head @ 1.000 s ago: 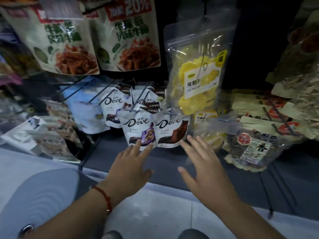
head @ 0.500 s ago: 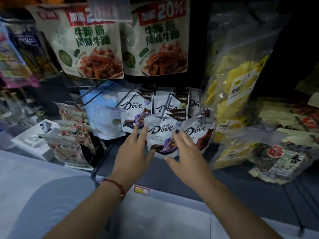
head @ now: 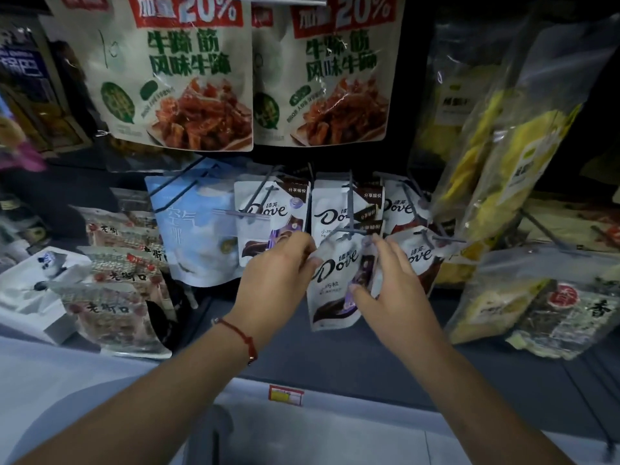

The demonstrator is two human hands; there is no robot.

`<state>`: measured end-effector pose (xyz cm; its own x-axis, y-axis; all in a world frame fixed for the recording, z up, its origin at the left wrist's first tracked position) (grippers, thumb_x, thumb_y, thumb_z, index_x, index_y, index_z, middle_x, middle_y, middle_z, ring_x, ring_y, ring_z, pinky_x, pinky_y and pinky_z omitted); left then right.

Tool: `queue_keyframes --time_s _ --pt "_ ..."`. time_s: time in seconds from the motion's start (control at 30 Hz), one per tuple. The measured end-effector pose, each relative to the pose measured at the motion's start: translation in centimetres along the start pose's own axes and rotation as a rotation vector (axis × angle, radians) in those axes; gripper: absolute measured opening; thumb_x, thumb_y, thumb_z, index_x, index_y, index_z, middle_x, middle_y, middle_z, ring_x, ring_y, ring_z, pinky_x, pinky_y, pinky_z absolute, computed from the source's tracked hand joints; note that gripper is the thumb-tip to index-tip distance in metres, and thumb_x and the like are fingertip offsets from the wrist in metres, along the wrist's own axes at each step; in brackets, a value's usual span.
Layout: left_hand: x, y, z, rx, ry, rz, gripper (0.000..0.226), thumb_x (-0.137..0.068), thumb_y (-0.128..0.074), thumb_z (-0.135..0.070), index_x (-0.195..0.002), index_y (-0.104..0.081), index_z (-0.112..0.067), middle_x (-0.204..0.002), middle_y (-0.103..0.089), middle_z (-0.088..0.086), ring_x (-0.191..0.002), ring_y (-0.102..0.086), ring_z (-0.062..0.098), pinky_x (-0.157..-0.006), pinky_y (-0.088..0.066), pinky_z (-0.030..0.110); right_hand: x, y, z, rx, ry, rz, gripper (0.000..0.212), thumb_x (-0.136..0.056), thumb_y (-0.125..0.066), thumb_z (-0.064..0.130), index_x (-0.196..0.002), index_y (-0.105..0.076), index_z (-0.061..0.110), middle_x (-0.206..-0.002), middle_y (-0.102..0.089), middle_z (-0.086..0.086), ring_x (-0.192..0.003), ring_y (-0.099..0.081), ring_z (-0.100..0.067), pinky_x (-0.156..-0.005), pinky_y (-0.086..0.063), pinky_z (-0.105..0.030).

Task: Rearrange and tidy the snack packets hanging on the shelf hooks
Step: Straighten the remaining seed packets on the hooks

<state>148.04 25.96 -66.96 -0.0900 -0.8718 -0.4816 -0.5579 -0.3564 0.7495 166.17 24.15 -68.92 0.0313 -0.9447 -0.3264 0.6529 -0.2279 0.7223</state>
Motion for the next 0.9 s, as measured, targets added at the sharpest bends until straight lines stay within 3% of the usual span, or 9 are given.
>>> queue_keyframes --time_s 0.1,0.2,0.3,0.4,0.5,0.6,0.7,0.77,0.9 --pt "1.4 1.4 -0.1 0.157 0.024 0.043 0.02 -0.091 -0.066 -0.035 -0.081 -0.05 -0.029 -0.06 -0.054 -0.008 -0.057 -0.052 0.01 -0.052 -0.042 0.032 0.9 -0.3 0.0 -0.06 -0.013 -0.044 0.083 -0.091 -0.063 0.033 -0.154 -0.009 0.032 -0.16 -0.011 0.016 -0.147 -0.014 -0.007 -0.117 -0.026 -0.033" --pt "3.2 2.4 -0.2 0.316 0.037 0.178 0.022 -0.088 -0.07 -0.034 -0.078 -0.051 -0.03 -0.063 -0.058 -0.01 -0.051 -0.048 0.009 -0.049 -0.041 0.029 1.9 -0.9 0.2 -0.183 -0.05 -0.094 0.088 -0.09 -0.066 0.036 -0.153 -0.004 0.041 -0.151 -0.014 0.03 -0.141 -0.013 0.006 -0.113 -0.034 -0.034" --pt "4.3 2.8 1.7 0.464 0.061 0.23 0.019 -0.086 -0.072 -0.031 -0.079 -0.055 -0.032 -0.059 -0.056 -0.01 -0.049 -0.045 0.004 -0.046 -0.036 0.02 2.2 -2.0 0.6 -0.275 -0.136 -0.073 0.07 -0.085 -0.072 0.039 -0.142 -0.033 0.046 -0.13 -0.043 0.033 -0.117 -0.041 0.015 -0.091 -0.037 -0.012" --pt "4.5 2.5 5.3 0.542 0.11 0.272 0.021 -0.089 -0.069 -0.027 -0.076 -0.052 -0.03 -0.058 -0.051 -0.011 -0.05 -0.042 0.002 -0.049 -0.036 0.019 1.9 -4.1 1.8 -0.266 -0.144 0.056 0.006 -0.087 -0.07 0.032 -0.093 -0.07 0.034 -0.091 -0.067 0.02 -0.087 -0.062 0.003 -0.069 -0.045 -0.011" --pt "4.0 3.1 8.2 0.476 0.103 0.433 0.019 -0.087 -0.063 -0.03 -0.089 -0.046 -0.039 -0.073 -0.059 -0.014 -0.062 -0.052 0.003 -0.061 -0.047 0.035 1.4 -5.4 5.7 -0.153 -0.1 0.149 0.014 -0.089 -0.068 0.03 -0.076 -0.067 0.035 -0.084 -0.064 0.019 -0.078 -0.059 0.002 -0.062 -0.042 -0.011" --pt "3.6 4.3 9.6 0.312 -0.037 0.498 0.025 -0.083 -0.062 -0.046 -0.1 -0.043 -0.046 -0.094 -0.063 -0.016 -0.086 -0.057 0.002 -0.075 -0.049 0.031 0.7 -6.0 9.7 -0.055 -0.079 0.216 0.018 -0.087 -0.069 0.027 -0.069 -0.066 0.028 -0.075 -0.06 0.015 -0.068 -0.055 -0.002 -0.057 -0.038 -0.014" --pt "2.3 4.1 11.0 0.35 -0.04 0.426 0.023 -0.084 -0.055 -0.054 -0.075 -0.046 -0.036 -0.072 -0.058 -0.009 -0.072 -0.053 0.007 -0.068 -0.048 0.035 -0.5 -6.7 10.8 0.137 -0.005 0.231 0.008 -0.086 -0.068 0.037 -0.086 -0.066 0.03 -0.088 -0.057 0.02 -0.081 -0.054 0.0 -0.064 -0.038 -0.014" --pt "1.4 2.8 12.3 0.484 0.034 0.423 0.026 -0.088 -0.06 -0.051 -0.073 -0.052 -0.032 -0.068 -0.059 -0.008 -0.066 -0.056 0.006 -0.062 -0.048 0.037 -1.3 -6.8 11.0 0.228 0.094 0.107 0.023 -0.088 -0.065 0.043 -0.11 -0.06 0.04 -0.105 -0.052 0.027 -0.1 -0.05 0.005 -0.081 -0.038 -0.013" --pt "1.1 0.9 14.6 0.63 0.079 0.399 0.008 -0.093 -0.065 -0.032 -0.089 -0.067 -0.037 -0.083 -0.069 -0.02 -0.079 -0.064 -0.002 -0.072 -0.051 0.031 -2.4 -8.0 12.0 0.46 0.587 -0.215 0.051 -0.087 -0.063 0.026 -0.136 -0.049 0.021 -0.142 -0.047 -0.005 -0.136 -0.038 -0.029 -0.111 -0.031 -0.045"
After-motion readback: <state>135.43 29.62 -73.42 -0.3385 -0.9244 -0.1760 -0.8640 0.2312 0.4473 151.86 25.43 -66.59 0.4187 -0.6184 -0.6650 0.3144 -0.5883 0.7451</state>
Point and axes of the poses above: each hand's wrist, its own x-axis away from the middle knuckle, its own y-axis out of the back of the hand, z = x × y, the point moved 2 cm from there along -x, towards the middle knuckle
